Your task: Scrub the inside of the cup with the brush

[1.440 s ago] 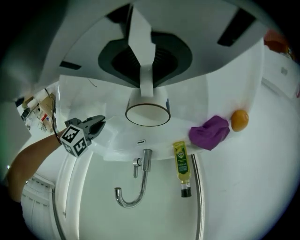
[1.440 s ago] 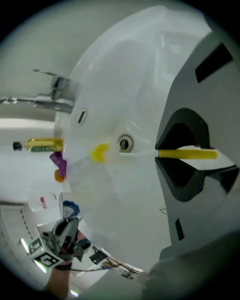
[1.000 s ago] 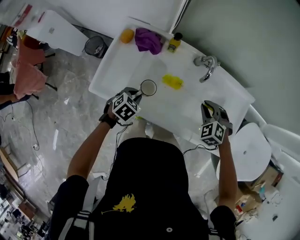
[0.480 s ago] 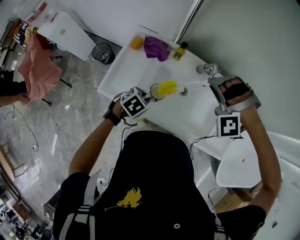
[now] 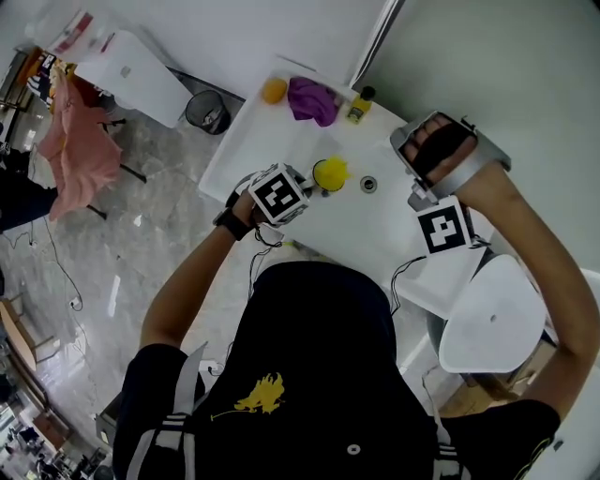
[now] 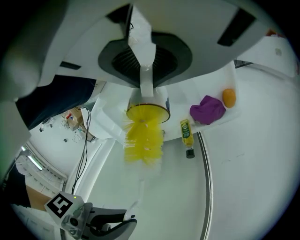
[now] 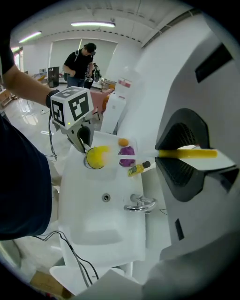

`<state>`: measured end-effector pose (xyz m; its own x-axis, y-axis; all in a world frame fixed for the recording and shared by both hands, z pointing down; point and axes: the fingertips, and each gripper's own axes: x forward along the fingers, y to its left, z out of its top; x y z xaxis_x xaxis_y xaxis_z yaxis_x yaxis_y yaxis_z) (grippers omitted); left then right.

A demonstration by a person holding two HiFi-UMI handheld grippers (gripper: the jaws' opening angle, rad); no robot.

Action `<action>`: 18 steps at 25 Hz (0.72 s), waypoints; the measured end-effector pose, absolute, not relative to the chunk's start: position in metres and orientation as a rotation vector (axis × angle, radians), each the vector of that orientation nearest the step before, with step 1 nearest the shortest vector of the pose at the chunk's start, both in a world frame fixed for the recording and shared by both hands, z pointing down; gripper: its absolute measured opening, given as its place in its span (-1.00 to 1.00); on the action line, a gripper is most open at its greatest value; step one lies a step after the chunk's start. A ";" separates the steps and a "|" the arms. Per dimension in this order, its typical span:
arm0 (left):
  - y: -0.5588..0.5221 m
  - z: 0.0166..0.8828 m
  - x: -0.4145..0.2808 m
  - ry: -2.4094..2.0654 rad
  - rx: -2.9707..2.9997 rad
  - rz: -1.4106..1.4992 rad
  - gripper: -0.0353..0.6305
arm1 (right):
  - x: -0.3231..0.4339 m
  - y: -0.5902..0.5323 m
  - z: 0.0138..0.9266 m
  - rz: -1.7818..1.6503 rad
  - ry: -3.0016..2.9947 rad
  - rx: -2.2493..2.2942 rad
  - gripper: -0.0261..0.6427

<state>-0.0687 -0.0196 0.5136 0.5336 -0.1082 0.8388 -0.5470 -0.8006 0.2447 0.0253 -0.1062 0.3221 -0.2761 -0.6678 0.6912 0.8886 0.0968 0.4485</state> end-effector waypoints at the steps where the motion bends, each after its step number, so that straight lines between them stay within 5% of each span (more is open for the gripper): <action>1: -0.023 0.514 -0.068 -0.532 2.294 1.208 -0.68 | 0.021 -0.108 0.321 -1.552 -1.035 -0.290 -0.70; 18: -0.042 0.471 -0.046 -0.489 2.308 1.112 -0.68 | 0.007 -0.111 0.351 -1.526 -0.940 -0.355 -0.70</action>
